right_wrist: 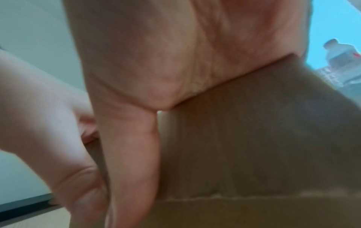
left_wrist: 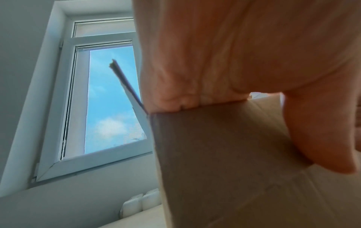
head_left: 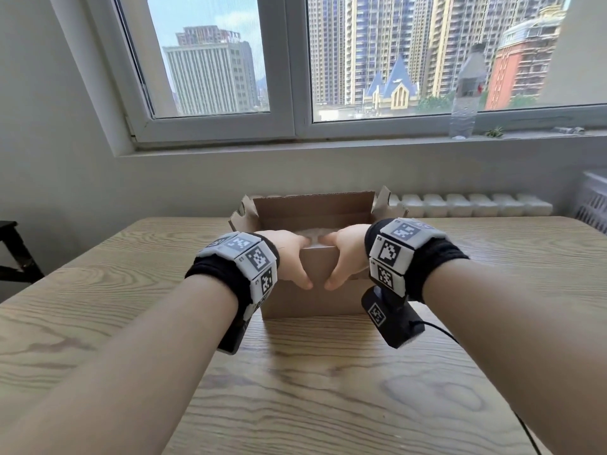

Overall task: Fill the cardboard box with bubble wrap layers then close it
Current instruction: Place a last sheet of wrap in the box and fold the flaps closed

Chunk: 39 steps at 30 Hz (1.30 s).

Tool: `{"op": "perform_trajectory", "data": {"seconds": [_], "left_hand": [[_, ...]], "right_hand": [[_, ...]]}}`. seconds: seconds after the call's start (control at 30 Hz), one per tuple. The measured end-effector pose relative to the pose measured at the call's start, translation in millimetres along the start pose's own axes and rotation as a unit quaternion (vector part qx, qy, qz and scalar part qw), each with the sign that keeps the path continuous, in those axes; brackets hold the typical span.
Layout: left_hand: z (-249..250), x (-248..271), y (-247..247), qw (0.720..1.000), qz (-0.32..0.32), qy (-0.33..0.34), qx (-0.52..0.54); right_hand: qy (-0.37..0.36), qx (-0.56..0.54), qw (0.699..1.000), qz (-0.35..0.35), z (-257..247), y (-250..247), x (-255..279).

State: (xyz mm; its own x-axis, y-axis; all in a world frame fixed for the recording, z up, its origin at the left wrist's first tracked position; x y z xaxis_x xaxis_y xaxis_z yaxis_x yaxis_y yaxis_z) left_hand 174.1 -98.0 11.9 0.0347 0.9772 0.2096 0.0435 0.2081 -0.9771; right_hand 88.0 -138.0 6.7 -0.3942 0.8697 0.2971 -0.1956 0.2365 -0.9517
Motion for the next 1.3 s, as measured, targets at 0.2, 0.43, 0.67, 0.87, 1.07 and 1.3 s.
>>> {"op": "perform_trajectory", "data": {"seconds": [0.2,0.43,0.67,0.87,1.07,1.3], "left_hand": [[-4,-2,1,1.0,0.005,-0.008,0.019],[-1,2,-1,1.0,0.02,-0.006,0.018],[0,3,-2,1.0,0.023,-0.002,0.003],[-2,-2,1,1.0,0.021,0.001,-0.009],[-2,-6,1,0.999,0.032,0.003,-0.03],[-1,-4,1,0.999,0.031,0.003,-0.03]], "right_hand": [[0.006,-0.019,0.999,-0.028,-2,1,-6],[0.013,-0.031,0.996,0.085,2,-3,11],[0.004,-0.093,0.987,0.13,16,-16,19],[0.05,-0.014,0.997,0.058,21,-13,-4],[0.053,-0.023,0.995,0.077,19,-22,-8],[0.016,0.009,0.99,0.14,6,-5,10]]}}
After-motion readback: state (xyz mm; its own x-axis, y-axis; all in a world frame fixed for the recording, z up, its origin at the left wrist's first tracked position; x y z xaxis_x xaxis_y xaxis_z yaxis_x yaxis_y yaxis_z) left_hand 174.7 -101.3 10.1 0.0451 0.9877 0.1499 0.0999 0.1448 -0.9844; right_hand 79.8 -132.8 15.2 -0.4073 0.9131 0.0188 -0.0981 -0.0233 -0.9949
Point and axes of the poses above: each hand's wrist, its own x-axis away from the middle knuckle, its own y-axis out of the palm, z = x × y, the point moved 9 cm from there along -x, towards the middle knuckle, and after that the axes turned 11 degrees about y, right-handed, at the moved point
